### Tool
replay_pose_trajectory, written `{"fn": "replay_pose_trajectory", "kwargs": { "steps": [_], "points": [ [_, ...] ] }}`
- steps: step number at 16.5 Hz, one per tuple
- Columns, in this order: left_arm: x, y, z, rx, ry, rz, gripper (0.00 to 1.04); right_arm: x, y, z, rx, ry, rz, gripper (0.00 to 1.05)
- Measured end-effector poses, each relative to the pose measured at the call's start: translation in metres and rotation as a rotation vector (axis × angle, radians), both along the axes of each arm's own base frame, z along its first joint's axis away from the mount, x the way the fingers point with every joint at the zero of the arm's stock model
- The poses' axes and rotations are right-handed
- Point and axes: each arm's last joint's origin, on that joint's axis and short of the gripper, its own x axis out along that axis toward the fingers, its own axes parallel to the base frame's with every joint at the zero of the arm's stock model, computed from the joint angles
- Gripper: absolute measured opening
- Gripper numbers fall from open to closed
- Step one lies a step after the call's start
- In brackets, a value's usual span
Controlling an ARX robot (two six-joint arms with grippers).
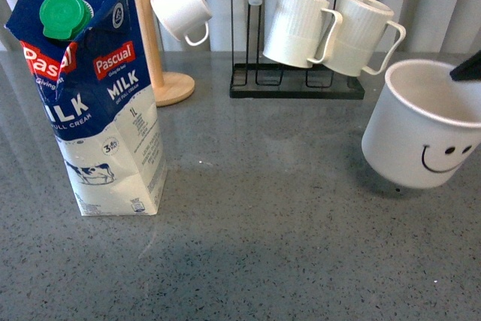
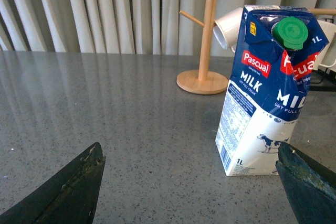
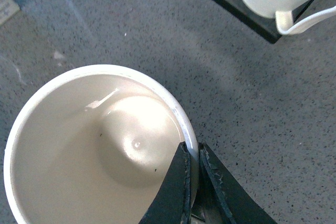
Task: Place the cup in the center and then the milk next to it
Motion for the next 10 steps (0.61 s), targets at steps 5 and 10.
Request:
{"fn": "replay_pose_trajectory", "kwargs": {
  "steps": [5, 10],
  "points": [
    [0.0, 0.0, 0.0, 0.0, 0.0, 0.0, 0.98, -0.005, 0.034, 0.02, 0.087, -0.01, -0.029, 0.03],
    [0.0, 0.0, 0.0, 0.0, 0.0, 0.0, 0.98, 0.001, 0.065, -0.009, 0.066, 0.059, -0.032, 0.03]
  ]
}}
